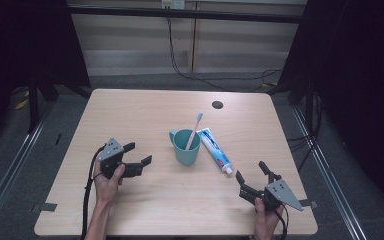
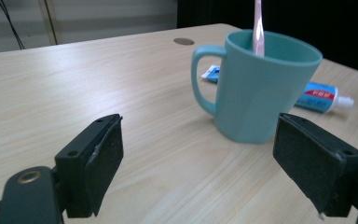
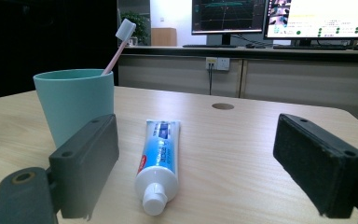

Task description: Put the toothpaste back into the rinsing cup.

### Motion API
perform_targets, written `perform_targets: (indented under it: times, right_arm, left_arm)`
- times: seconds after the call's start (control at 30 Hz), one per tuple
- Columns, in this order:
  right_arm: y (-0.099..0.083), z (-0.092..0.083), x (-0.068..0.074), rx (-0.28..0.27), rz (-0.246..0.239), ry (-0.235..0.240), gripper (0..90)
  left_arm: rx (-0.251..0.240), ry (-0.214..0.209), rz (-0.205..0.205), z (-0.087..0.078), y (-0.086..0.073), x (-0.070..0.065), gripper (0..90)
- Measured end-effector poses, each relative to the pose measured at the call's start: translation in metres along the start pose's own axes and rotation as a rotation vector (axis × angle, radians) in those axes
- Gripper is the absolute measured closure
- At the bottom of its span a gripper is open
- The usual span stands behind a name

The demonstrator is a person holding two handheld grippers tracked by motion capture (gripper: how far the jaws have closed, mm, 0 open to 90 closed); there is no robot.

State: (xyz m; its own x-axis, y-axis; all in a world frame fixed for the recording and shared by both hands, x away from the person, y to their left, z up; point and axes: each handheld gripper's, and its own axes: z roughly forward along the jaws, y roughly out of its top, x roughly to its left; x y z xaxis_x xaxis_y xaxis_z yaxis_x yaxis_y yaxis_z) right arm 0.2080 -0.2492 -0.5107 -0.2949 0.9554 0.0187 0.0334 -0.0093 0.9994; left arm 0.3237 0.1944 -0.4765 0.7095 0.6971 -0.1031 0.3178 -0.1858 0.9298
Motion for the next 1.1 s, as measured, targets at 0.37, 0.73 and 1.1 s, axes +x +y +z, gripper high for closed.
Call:
perform_targets:
  times: [0.37,0.73,1.1]
  right_arm:
    - [0.0,0.0,0.0,0.0,0.001,0.007,13.5]
    - [0.001,0.002,0.0,0.023,-0.003,-0.013,13.2]
    - [0.005,0.013,-0.002,0.14,0.013,0.019,12.9]
  left_arm:
    - [-0.106,0.03,-0.059,-0.02,-0.03,-0.005,16.1]
    - [-0.113,0.055,-0.024,-0.032,-0.042,-0.013,15.9]
    - [-0.198,0.085,-0.014,-0.04,-0.049,-0.019,15.7]
